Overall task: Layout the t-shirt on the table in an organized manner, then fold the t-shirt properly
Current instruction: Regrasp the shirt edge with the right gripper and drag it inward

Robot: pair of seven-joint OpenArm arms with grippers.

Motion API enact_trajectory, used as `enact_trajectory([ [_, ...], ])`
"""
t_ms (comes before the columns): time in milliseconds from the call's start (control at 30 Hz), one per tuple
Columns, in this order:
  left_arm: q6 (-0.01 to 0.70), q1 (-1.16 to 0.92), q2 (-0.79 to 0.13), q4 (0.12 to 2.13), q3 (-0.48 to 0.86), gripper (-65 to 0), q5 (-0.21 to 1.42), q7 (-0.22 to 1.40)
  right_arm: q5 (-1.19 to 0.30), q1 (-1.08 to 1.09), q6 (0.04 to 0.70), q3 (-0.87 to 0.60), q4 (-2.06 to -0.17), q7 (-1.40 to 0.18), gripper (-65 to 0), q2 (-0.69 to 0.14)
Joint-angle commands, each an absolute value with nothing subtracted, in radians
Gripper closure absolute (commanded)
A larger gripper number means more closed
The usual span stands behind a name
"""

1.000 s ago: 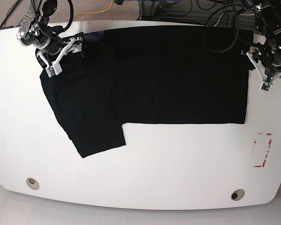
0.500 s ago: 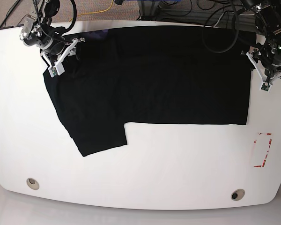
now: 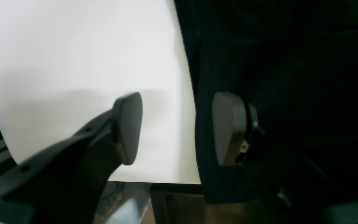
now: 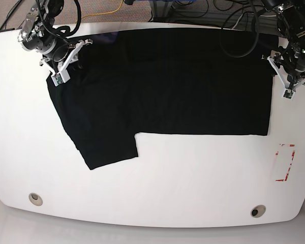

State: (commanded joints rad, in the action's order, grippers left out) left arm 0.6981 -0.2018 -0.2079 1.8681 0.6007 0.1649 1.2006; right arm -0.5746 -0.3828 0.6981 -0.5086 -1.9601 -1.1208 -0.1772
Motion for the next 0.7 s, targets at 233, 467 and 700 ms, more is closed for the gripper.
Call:
enact_trajectory([
  [233, 0.698, -0.202, -0.208, 1.868, 0.601, -34.3, 0.165, 1.201, -0.575, -0.352, 0.698, -0.509, -1.956, -1.144, 0.0, -0.177],
  [467, 0.698, -0.202, -0.208, 1.868, 0.601, -34.3, 0.165, 1.201, -0.573, -0.335, 0.698, -0.51, -1.929, -1.156, -1.4, -0.176],
  [700, 0.698, -0.202, -0.208, 1.868, 0.601, -34.3, 0.163, 1.201, -0.572, -0.329, 0.698, -0.51, -1.839, -1.155, -0.8, -0.176],
])
